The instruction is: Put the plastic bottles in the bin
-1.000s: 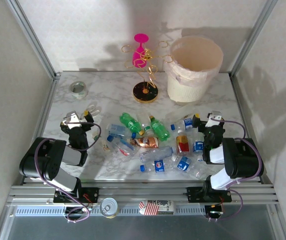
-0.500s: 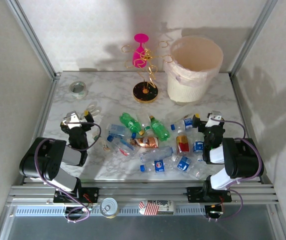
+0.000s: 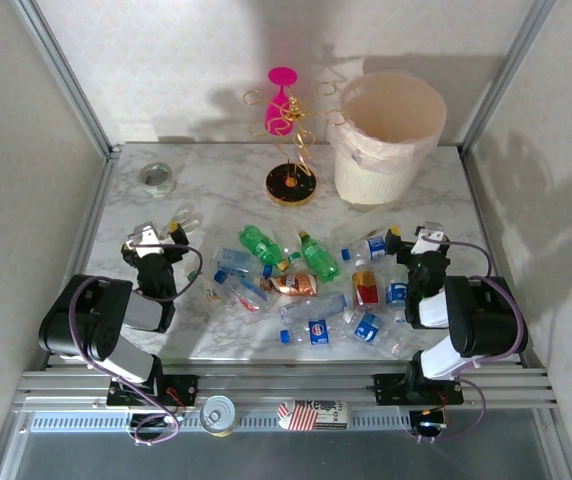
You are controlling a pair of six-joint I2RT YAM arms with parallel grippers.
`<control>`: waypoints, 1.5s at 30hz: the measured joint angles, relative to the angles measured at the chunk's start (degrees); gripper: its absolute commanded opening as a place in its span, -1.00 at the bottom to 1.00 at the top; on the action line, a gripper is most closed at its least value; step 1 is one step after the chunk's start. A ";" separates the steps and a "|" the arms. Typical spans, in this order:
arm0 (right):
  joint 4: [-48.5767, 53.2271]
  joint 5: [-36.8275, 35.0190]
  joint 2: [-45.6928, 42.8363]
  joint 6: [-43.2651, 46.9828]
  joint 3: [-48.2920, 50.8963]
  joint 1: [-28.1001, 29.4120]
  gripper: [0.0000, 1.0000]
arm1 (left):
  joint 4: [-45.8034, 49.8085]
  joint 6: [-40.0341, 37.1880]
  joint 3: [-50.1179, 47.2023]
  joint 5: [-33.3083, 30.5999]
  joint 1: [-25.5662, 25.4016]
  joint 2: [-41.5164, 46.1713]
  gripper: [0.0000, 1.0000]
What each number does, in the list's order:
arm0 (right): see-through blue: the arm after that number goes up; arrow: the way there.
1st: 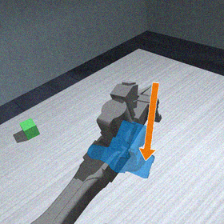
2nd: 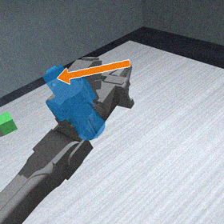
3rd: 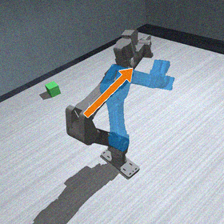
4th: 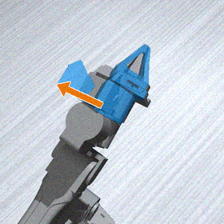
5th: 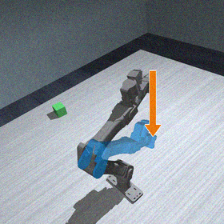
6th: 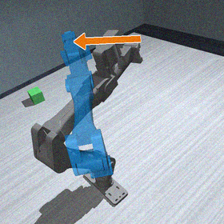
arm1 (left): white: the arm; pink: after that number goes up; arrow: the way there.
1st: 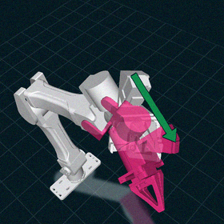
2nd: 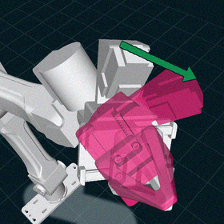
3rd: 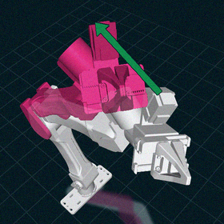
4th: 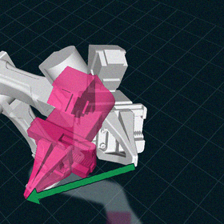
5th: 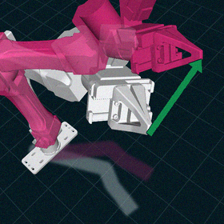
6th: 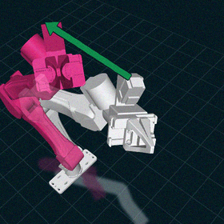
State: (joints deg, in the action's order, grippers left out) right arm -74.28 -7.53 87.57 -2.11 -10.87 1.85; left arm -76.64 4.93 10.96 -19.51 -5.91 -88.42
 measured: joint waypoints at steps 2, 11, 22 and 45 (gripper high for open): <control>0.96 -0.76 -2.71 0.37 0.76 0.85 0.98 | 0.72 -0.24 0.00 -0.26 -0.37 0.52 0.99; 22.23 -6.60 -22.62 -3.50 -5.16 3.08 0.97 | 15.08 -0.44 2.95 -7.21 -6.25 21.90 0.99; 64.02 1.84 -35.65 -22.01 -19.74 7.17 0.98 | 46.53 25.51 9.18 3.63 -9.16 40.30 0.99; 109.90 0.42 -21.27 -24.70 -35.43 10.34 0.38 | 51.78 40.09 20.55 12.96 -29.88 17.59 0.99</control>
State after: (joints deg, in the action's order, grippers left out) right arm 35.62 -7.11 66.30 -26.81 -46.30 12.19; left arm -24.86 45.01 31.51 -6.55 -35.79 -70.83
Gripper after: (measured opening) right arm 0.698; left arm 0.994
